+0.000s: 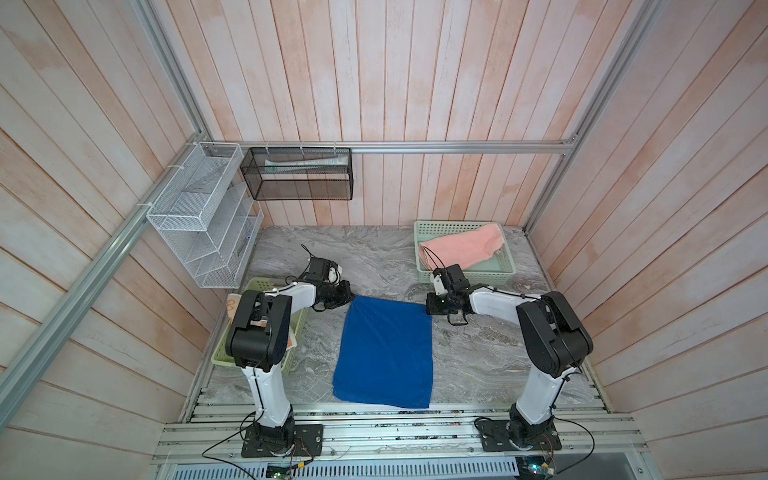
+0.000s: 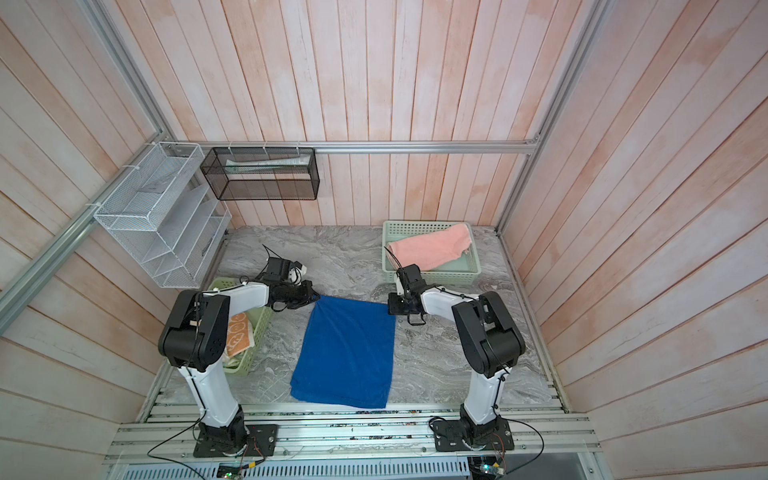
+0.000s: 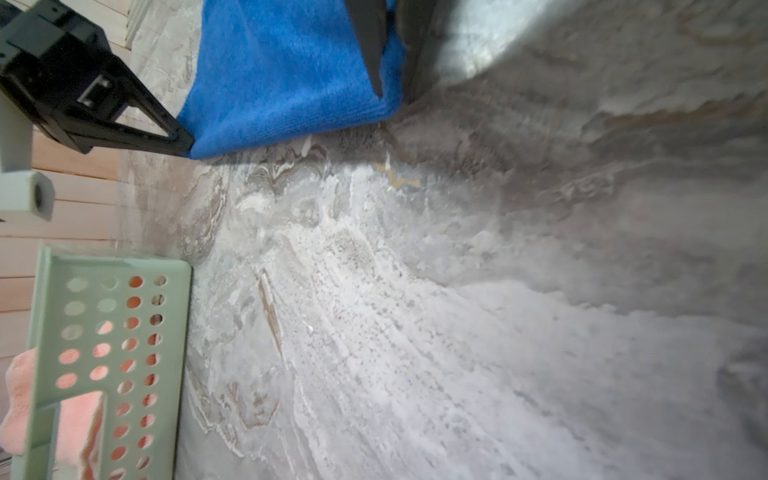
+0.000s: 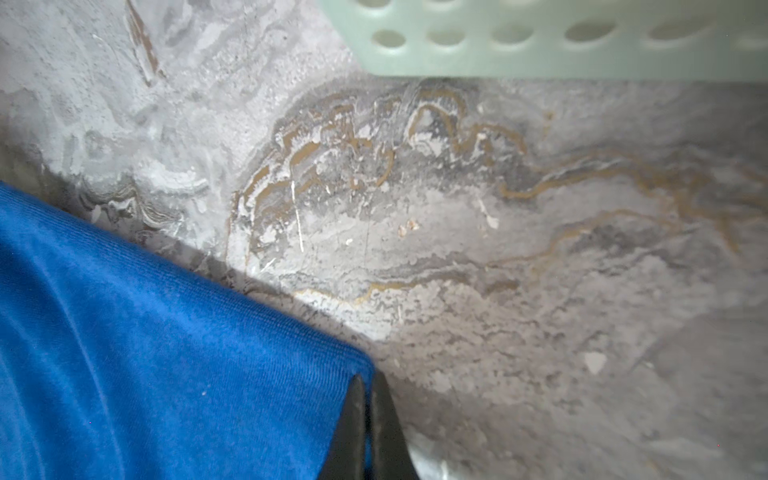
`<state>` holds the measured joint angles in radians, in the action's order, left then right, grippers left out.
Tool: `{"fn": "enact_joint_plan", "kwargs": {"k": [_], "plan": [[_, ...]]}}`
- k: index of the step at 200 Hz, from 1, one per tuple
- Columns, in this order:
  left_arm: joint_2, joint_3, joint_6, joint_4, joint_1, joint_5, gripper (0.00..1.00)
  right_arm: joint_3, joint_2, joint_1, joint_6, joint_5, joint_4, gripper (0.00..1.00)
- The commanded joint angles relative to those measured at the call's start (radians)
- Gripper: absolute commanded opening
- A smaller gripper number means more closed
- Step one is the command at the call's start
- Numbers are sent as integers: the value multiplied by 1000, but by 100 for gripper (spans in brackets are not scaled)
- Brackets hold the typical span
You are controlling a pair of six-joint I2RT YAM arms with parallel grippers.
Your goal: Fold and stack the towels
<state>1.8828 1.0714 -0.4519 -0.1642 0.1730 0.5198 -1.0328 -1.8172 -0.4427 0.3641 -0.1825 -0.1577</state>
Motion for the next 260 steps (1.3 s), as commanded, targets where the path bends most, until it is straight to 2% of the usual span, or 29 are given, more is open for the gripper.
{"fn": "enact_joint_plan", "kwargs": {"k": [1, 46, 90, 138, 162, 206, 228, 260], "plan": [[-89, -37, 19, 100, -26, 42, 0, -12, 94, -5, -57, 69, 5, 0], [-195, -100, 77, 166, -33, 55, 0, -41, 156, -5, -157, 135, 48, 0], [-223, -84, 77, 189, -43, 90, 0, -136, 106, -6, -241, 146, 36, 0], [-268, -89, 72, 213, -66, 132, 0, -231, 88, -4, -277, 127, 5, 0], [-298, -172, 43, 276, -66, 180, 0, -182, 133, -6, -233, 84, -4, 0], [-359, -396, -6, 423, -31, 178, 0, 62, 225, -14, -171, 74, 97, 0], [-370, -458, -17, 456, -15, 179, 0, 68, 215, -14, -175, 57, 62, 0], [-459, -514, -5, 447, 2, 142, 0, 98, 262, -15, -172, 43, 47, 0]]}}
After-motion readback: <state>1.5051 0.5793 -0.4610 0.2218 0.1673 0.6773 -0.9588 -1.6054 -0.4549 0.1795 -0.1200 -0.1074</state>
